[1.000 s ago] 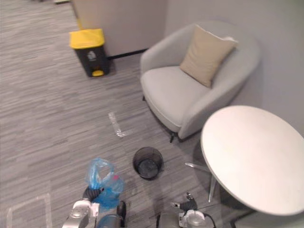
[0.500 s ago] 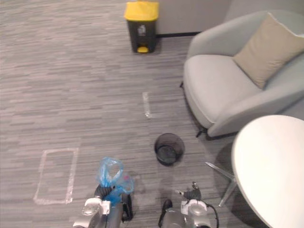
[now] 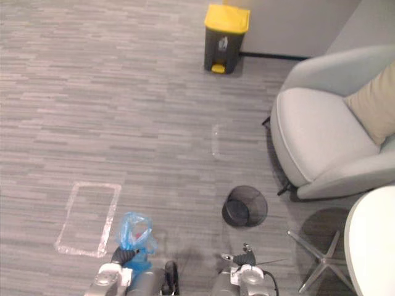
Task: Gather rubbish on tea table into small bin, then transfer packed bag to large trash can.
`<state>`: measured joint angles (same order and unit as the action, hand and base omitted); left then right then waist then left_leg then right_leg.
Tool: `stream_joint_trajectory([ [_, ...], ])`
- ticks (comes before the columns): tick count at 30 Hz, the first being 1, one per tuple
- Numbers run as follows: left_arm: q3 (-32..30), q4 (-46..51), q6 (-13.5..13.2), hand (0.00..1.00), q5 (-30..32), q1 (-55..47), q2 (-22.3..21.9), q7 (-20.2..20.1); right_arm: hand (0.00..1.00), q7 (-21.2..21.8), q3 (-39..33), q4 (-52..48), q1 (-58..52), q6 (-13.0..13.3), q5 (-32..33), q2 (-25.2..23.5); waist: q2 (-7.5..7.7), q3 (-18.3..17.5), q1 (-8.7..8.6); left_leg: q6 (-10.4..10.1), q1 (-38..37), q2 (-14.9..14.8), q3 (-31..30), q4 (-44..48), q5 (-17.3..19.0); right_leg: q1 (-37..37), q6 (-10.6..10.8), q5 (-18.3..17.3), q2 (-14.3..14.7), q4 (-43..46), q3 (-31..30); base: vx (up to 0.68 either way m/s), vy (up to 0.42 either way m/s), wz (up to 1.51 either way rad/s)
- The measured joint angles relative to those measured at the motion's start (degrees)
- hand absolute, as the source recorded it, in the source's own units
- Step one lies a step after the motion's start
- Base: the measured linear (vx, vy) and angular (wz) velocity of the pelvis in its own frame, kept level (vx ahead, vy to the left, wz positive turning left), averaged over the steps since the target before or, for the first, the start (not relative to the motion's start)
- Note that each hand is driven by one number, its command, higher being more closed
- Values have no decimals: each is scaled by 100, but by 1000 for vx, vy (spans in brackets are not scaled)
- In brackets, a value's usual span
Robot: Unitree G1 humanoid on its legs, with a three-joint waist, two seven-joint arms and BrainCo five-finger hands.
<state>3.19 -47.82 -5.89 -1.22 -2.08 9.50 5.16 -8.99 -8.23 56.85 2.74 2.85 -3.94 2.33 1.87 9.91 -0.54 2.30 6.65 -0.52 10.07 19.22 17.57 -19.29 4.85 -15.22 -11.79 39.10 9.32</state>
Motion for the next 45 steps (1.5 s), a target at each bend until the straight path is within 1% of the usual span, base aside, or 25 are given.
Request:
stream_joint_trajectory([
  [3,1,-12,2,100,1,177,2,61,0,-4,-5,43,135,1,-3,57,-46,81,-58,-108,-611,-111,-113,-598,-34,-384,-251,285,565,-1215,579,390,-101,22],
  [4,5,-11,-2,100,1,197,0,65,0,-6,-7,31,128,2,-14,57,-41,75,-107,-158,-761,-98,-161,-767,-47,-366,-304,588,679,-1759,636,385,-84,47],
  [5,9,-22,-5,100,3,195,9,66,0,-6,-15,35,87,-1,-21,71,-2,55,-178,-296,-937,-83,-256,-920,-16,-342,-473,1298,804,-2152,564,512,-101,59],
  [6,11,-85,-7,100,6,270,-129,70,0,-5,-97,33,31,0,-17,151,-179,89,-252,-430,-1110,-216,-429,-1063,-9,-263,-687,1438,890,-2052,629,629,-121,50],
  [10,4,-120,-19,100,46,378,-276,31,0,-1,-323,24,27,-15,-11,171,-284,99,-292,-1029,-976,-372,-429,-183,-414,245,-743,869,901,-2040,884,560,-141,33],
  [12,-61,36,-28,100,110,232,-460,-17,0,-3,-196,-173,-193,-21,5,101,-233,151,-189,-874,-235,-712,-176,2311,-787,1239,-764,777,982,-2564,842,495,-66,9],
  [13,-146,188,-62,100,110,181,-536,-42,0,-8,-230,-373,-242,-15,10,35,-243,153,-107,-620,198,-909,110,3223,-453,1564,-795,648,1009,-2764,702,439,18,-32],
  [16,-214,337,-68,100,106,212,-639,-42,0,-12,-276,-449,-17,-9,16,-22,-191,186,142,-456,1338,-1118,376,3144,-61,1887,-736,602,970,-3054,258,381,85,-76],
  [19,-211,319,-60,100,108,226,-697,-47,0,-32,-352,-449,122,-9,13,-131,-174,259,172,-580,1708,-946,162,1560,-238,2183,-373,375,773,-3120,11,369,237,-55],
  [20,-203,288,-73,100,108,226,-775,-55,0,-52,-438,-388,118,-7,10,-80,-286,235,209,-798,1604,-840,-249,313,-1177,2268,-59,153,758,-3106,-158,376,315,-44],
  [21,-198,112,-66,100,108,314,-735,-54,0,-60,-418,-200,152,-32,7,-126,-98,214,259,-720,1438,-615,-77,211,-1215,2312,5,78,549,-3096,-392,393,301,-37],
  [25,-204,98,-57,100,109,333,-573,-45,0,-52,-429,-108,191,-62,-21,-159,13,159,274,-261,1210,-376,369,712,-598,2271,132,77,170,-2533,-813,492,250,-35],
  [28,-148,111,-39,100,106,202,-418,-42,0,-27,-281,-107,241,-55,-60,-201,-9,173,267,-163,474,-388,584,492,-364,1538,830,462,94,-444,-1153,328,102,-52],
  [29,-76,108,-27,100,106,197,-336,-38,0,-8,-204,-107,237,-52,-62,-216,-32,187,235,-187,114,-398,642,297,-242,1069,869,372,97,623,-1158,350,41,-35],
  [31,14,102,4,100,104,203,-258,-17,0,1,-151,-109,270,-54,-65,-208,-50,204,178,-198,-339,-396,707,-36,-164,397,364,84,125,1429,-870,328,-19,-31],
  [32,8,94,10,100,100,194,-234,-6,0,-2,-49,-109,296,-55,-67,-177,-99,236,159,-201,-671,-415,762,-333,-164,43,71,-78,187,1355,-587,401,-74,-26],
  [34,-9,96,10,100,99,206,-198,47,0,-4,18,-108,288,-60,-69,-149,-174,282,55,-202,-1030,-502,820,-634,-165,-399,-134,-120,354,502,-67,392,-132,-13],
  [36,-43,94,8,100,90,251,-169,88,0,-7,64,-152,332,-59,-70,-67,-151,278,-44,-287,-1318,-546,806,-918,-118,-571,-209,496,540,-1205,183,412,-189,21],
  [37,-53,75,5,100,89,259,-134,88,0,-12,65,-128,234,-61,-74,20,-108,283,-82,-484,-1524,-449,647,-1053,-42,-458,-552,1410,578,-1845,186,457,-187,29],
  [38,-80,-9,7,100,93,335,-234,97,0,-13,47,-68,253,-75,-119,106,-264,274,-66,-535,-1593,-590,487,-1117,-32,-399,-724,1380,721,-1782,250,531,-216,6],
  [40,-84,-23,-4,100,99,318,-258,86,0,-41,-37,-113,276,-78,-181,212,-332,254,-61,-796,-1564,-716,149,-942,-268,-443,-814,908,801,-1375,288,441,-214,-5],
  [41,-97,-21,-4,100,99,337,-277,90,0,-51,-69,-113,258,-76,-179,230,-340,252,-90,-836,-1453,-783,8,-581,-292,-372,-874,712,804,-1292,353,316,-179,36],
  [43,-321,-3,-2,100,91,319,-434,84,0,-63,-42,-174,107,-112,-166,197,-425,311,-160,-1030,-582,-1246,-252,1795,-755,419,-870,499,1011,-1730,573,436,-214,48],
  [44,-421,63,-2,100,80,252,-516,83,0,-70,-8,-253,-18,-119,-156,135,-419,325,-102,-998,-221,-1500,-205,2800,-829,849,-951,478,1114,-1993,581,540,-158,3],
  [45,-444,219,-2,100,39,86,-578,83,0,-71,-10,-394,-121,-115,-123,38,-348,325,44,-933,137,-1631,-48,3423,-545,1204,-1069,402,1136,-2163,568,356,-52,-26],
])
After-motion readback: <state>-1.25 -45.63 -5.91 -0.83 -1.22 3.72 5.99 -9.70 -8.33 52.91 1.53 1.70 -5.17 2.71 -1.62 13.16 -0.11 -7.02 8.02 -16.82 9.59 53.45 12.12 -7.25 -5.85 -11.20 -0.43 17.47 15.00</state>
